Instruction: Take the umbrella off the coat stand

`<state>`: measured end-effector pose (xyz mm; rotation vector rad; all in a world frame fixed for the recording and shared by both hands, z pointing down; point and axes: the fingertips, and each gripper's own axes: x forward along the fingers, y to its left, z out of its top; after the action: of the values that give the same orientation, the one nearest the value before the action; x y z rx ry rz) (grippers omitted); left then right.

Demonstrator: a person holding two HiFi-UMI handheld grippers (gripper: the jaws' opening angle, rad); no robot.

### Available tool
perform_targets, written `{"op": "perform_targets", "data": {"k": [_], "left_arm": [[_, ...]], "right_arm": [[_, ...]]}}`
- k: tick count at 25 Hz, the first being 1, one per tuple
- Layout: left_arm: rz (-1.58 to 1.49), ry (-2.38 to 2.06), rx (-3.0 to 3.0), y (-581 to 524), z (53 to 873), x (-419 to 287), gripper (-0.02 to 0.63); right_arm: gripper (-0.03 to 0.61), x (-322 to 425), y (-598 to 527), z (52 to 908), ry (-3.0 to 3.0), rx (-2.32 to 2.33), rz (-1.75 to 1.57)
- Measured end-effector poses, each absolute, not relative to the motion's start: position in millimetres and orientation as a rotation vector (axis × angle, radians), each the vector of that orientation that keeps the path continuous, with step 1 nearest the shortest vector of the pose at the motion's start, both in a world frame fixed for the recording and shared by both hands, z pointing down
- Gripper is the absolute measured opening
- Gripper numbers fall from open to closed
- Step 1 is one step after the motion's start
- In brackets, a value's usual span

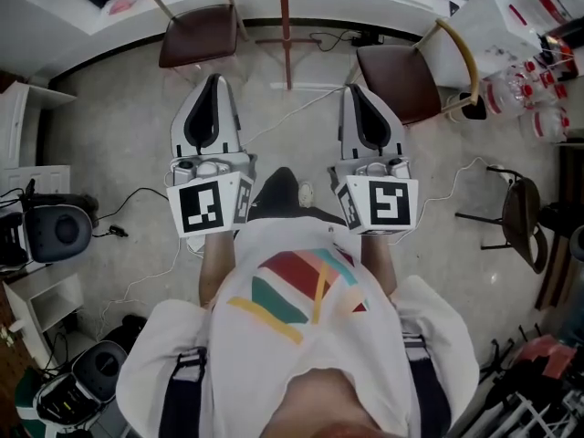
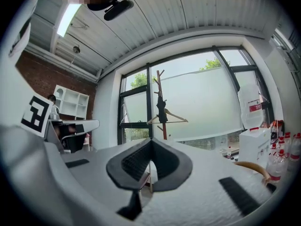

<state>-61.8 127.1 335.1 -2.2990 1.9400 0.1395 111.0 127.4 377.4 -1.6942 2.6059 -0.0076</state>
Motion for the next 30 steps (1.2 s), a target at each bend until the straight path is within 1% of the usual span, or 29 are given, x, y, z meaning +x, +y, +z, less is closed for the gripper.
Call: {"op": "perform_targets", "data": {"k": [4,16,23,30], "left_arm": [[0.126,1.937,-2.278,124.3,333.2,-55.3,0.008],[0.208,1.911,-2.313,92.1,335.0,-43.9,0.008],[0.265,1.899,-2.323,43.4,333.2,-52.9,0.007],[0.299,1.883,-2.345,-28.1,329.1,-73.9,0.008]], "right_arm": [[0.0,119.0,127.1,382.9,2.614,-1.668,-0.047],[0.0,120.3,99.4,384.6,2.599,-1.686,-0.006],[0.0,107.6,54.1,383.9,2.627,-1.69,0.039],[0.0,85.4,-15.7,365.8,2.625,-1.697,0.131]]}}
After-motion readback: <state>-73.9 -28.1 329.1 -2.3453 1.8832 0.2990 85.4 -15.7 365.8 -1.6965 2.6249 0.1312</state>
